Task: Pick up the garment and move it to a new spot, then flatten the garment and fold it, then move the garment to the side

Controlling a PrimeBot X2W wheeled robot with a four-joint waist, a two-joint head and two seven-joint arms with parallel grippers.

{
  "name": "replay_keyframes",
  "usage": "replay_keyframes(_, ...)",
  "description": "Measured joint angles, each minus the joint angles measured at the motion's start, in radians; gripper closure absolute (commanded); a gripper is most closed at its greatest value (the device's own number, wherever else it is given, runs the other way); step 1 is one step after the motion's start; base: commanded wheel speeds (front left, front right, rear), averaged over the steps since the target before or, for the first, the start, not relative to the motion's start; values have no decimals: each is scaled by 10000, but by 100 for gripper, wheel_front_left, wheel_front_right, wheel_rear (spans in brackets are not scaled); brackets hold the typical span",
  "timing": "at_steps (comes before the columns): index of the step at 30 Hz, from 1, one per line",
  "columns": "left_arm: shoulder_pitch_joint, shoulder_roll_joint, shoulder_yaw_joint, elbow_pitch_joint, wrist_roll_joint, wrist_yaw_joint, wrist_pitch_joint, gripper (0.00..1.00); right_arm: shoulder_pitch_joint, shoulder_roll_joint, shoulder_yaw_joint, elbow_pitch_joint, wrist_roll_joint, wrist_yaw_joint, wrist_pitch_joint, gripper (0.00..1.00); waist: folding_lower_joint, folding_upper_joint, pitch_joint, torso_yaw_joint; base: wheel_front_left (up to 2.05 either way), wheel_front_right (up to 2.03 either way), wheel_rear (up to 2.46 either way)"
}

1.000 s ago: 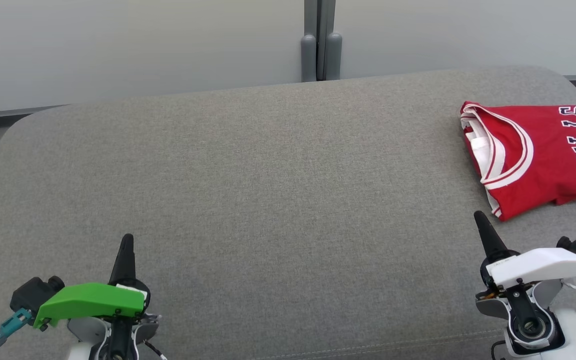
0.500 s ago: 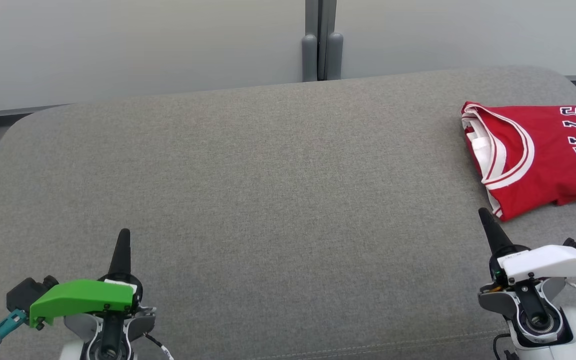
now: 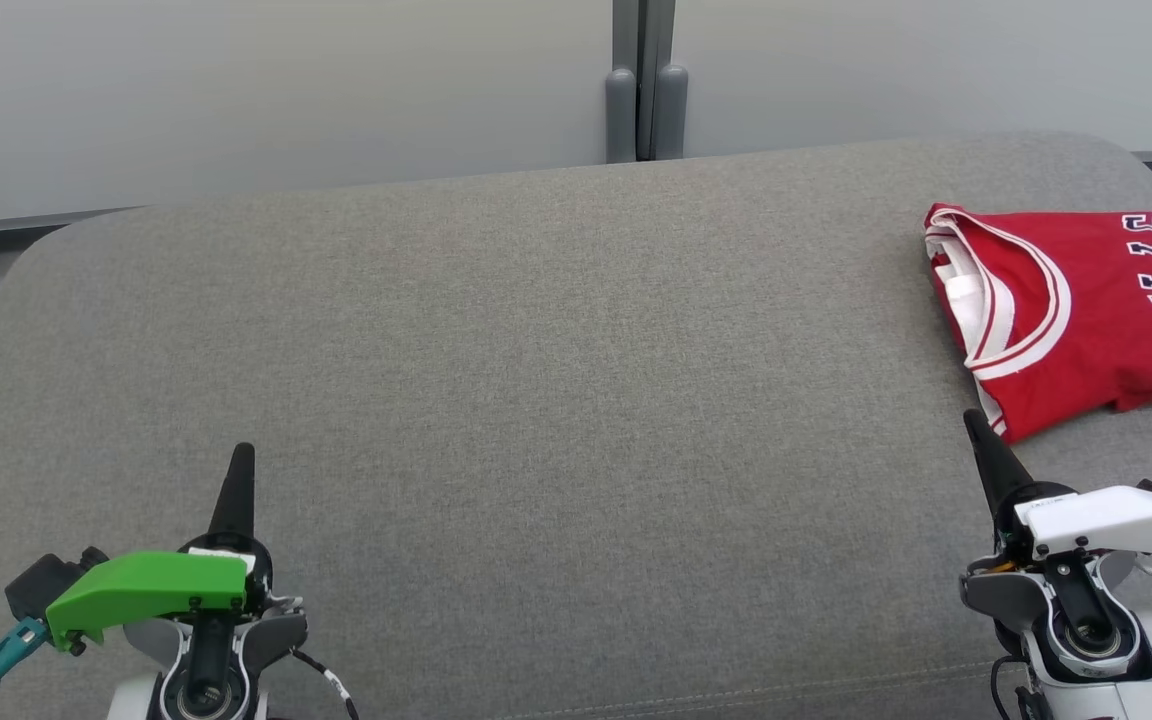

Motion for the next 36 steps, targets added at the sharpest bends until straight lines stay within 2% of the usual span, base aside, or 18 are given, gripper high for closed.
replay_keyframes(36,-402,-320,750,259,-1822,-550,529,100,-401,-19,-474,531,2464,0,378,100,0,0,11,57,0,0,0)
